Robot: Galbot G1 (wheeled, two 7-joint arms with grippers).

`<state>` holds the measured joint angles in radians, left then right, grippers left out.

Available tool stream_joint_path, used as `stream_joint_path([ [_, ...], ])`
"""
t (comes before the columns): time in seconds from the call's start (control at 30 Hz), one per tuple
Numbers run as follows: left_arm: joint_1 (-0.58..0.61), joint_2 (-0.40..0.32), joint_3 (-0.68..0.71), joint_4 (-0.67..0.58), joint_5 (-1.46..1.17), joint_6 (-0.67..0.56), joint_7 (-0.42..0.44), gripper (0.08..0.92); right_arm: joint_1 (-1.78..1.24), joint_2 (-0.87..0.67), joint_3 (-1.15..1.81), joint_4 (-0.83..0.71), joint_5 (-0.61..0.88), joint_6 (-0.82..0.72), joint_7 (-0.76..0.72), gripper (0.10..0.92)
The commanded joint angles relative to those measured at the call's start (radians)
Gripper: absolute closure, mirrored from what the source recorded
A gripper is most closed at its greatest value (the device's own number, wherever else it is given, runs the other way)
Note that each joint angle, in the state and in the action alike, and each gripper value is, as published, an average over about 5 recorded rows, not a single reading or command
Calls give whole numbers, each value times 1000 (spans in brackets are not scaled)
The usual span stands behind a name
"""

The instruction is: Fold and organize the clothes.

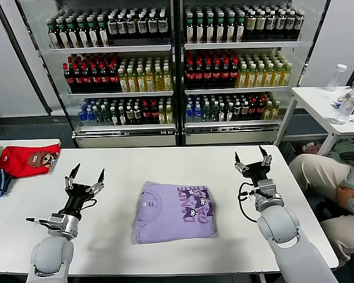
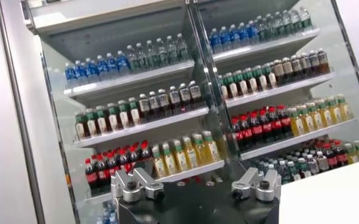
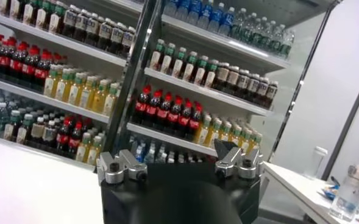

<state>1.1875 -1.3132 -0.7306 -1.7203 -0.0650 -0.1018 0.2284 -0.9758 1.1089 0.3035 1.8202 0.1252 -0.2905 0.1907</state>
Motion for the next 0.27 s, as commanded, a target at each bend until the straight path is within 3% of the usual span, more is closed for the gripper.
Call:
stream_joint_path([
  [0.03,-5,15,14,-2,-2,-17,3,177,-11,-12,1,15,-11,-6,2,203],
  [0.27,-13,67,80,19,1,-9,-48,177,51,-7,-21,-13,-20,-20,-5,203],
])
